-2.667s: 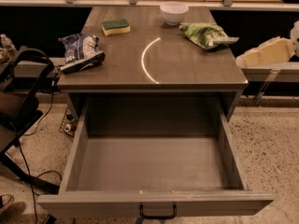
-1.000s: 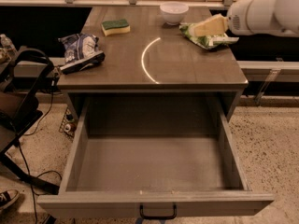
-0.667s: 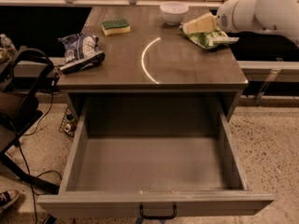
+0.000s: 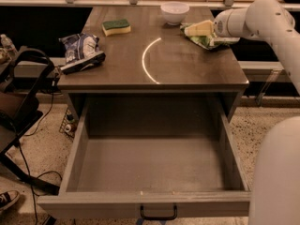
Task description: Move green jalapeno chip bag near blue chip bag
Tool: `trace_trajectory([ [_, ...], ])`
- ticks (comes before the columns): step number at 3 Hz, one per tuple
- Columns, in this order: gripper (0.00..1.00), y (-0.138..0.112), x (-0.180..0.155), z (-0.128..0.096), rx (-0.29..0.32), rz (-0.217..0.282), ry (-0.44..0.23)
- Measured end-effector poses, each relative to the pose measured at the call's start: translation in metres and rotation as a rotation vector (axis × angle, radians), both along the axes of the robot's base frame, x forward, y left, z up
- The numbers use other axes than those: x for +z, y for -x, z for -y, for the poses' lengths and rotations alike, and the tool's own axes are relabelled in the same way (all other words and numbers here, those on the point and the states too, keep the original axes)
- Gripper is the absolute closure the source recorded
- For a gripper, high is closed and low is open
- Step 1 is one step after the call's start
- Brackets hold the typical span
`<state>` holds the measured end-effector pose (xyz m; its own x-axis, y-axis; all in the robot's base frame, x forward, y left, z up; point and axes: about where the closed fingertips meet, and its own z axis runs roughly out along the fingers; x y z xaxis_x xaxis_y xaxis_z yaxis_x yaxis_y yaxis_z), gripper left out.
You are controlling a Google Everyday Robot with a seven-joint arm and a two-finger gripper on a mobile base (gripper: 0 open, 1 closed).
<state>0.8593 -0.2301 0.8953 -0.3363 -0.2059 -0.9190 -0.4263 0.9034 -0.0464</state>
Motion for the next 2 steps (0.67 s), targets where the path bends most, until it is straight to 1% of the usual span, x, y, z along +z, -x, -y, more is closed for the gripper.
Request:
trace_trajectory([
  [1, 0.0, -0.016, -0.025, 0.013, -0.021, -0.049, -0.03],
  [2, 0.26, -0.021, -0.06, 0.011, -0.014, -0.116, -0.013],
])
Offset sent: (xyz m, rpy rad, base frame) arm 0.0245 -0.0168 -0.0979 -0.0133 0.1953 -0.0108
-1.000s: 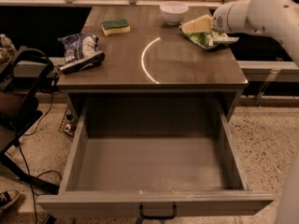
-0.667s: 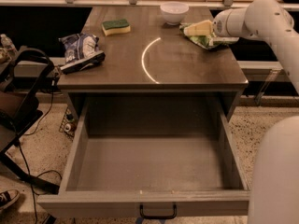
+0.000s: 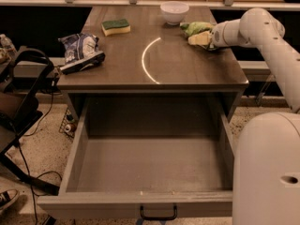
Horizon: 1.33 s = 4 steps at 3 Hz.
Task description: Move green jalapeno chip bag near blue chip bag
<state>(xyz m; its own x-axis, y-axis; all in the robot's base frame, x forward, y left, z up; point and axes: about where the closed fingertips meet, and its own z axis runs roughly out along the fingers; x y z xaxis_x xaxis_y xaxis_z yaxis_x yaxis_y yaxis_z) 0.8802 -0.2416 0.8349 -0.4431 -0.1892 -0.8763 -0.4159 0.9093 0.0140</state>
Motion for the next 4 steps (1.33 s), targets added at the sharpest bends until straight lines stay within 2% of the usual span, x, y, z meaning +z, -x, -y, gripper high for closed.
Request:
trace_trajectory([
  [1, 0.57, -0.0011, -0.0011, -0.0034, 0.003, 0.0, -0.002],
  [2, 0.8, -0.0018, -0.0034, -0.0057, 0.006, -0.003, -0.003],
  [3, 1.0, -0.0018, -0.0006, -0.0058, 0.006, -0.003, -0.003],
  [4, 1.0, -0.0018, 0.0026, -0.0058, 0.006, -0.003, -0.003],
])
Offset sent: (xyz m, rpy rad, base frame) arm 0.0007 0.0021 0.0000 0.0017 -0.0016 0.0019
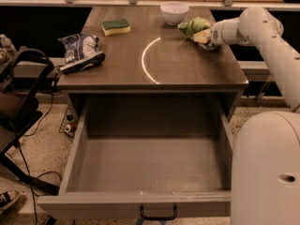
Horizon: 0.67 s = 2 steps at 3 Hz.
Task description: Move green jalapeno chip bag near blue chip bag
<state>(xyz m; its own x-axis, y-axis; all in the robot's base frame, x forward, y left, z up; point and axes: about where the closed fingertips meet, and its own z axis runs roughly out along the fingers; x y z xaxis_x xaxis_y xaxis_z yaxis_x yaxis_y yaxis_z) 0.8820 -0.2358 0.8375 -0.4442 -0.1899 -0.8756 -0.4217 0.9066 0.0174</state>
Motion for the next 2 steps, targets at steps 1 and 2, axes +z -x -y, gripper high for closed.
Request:
trace_trajectory([
  [1, 1.0, 0.0, 0.0002, 0.0, 0.0, 0.0, 0.0],
  [2, 1.0, 0.0, 0.0005, 0.0, 0.0, 0.0, 0.0],
])
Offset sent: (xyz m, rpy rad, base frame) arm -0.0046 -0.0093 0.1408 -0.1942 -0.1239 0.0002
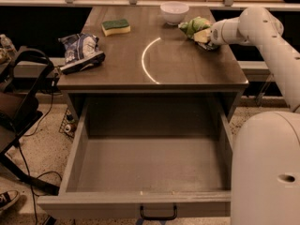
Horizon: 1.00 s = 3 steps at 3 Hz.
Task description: Move green jalapeno chip bag near blue chip bag
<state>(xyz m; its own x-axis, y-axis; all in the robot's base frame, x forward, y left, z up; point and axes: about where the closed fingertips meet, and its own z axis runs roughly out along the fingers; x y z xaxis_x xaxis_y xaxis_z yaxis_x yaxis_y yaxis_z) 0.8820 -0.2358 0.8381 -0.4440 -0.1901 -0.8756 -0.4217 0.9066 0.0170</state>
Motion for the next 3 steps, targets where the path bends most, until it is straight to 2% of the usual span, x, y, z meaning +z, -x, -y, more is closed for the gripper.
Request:
trace_trajectory([
  [3, 1.0, 0.0, 0.0012, 0.0, 0.0, 0.0, 0.0],
])
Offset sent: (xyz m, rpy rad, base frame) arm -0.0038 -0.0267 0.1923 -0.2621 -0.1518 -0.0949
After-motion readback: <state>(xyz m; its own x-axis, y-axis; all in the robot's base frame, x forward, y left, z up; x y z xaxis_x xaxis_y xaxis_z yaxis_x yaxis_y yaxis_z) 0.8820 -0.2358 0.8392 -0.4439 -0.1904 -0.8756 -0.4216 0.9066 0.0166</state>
